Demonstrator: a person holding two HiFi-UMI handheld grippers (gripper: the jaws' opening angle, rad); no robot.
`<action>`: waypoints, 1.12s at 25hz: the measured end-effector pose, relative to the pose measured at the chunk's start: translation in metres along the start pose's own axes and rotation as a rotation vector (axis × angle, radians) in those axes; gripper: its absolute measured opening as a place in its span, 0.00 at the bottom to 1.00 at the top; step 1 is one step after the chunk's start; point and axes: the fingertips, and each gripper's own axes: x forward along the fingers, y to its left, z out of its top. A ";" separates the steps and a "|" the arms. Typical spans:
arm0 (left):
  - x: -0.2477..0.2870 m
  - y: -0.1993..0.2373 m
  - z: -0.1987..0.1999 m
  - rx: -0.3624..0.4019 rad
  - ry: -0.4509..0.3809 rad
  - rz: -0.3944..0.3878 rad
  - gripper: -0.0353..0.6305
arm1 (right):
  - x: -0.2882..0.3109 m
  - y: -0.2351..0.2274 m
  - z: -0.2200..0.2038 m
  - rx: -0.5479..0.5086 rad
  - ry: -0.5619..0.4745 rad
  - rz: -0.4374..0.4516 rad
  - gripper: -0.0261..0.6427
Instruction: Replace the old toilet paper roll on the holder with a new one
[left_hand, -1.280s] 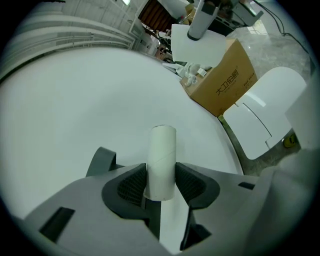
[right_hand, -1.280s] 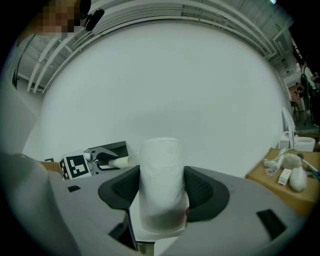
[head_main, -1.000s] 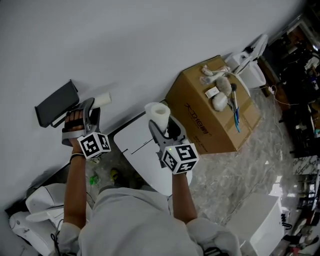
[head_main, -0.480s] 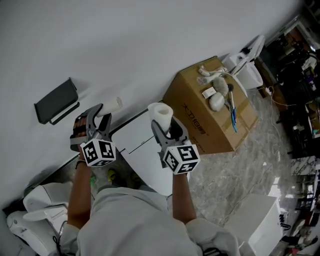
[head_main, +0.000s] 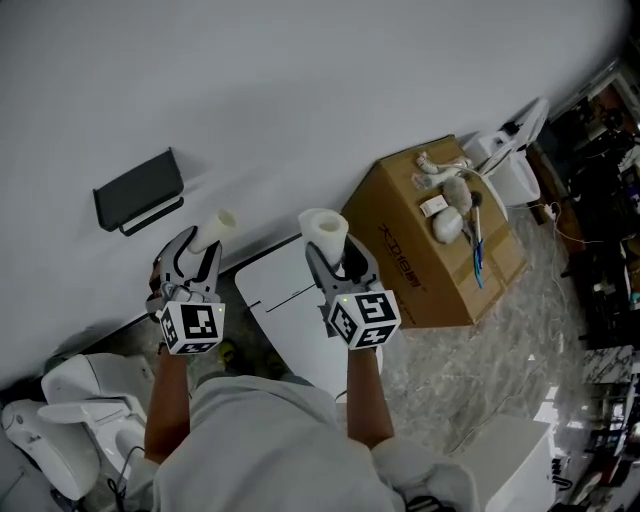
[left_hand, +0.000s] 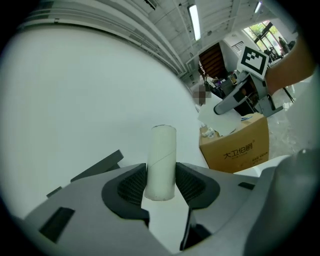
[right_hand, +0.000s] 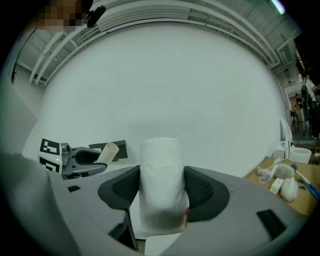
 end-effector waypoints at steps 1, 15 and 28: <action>-0.004 0.004 -0.002 -0.016 -0.003 0.014 0.36 | 0.002 0.002 0.001 -0.010 0.003 0.008 0.46; -0.061 0.064 -0.024 -0.413 -0.125 0.186 0.36 | 0.035 0.041 0.005 -0.163 0.054 0.117 0.46; -0.106 0.101 -0.050 -0.503 -0.177 0.306 0.35 | 0.081 0.073 -0.003 -0.648 0.154 0.108 0.46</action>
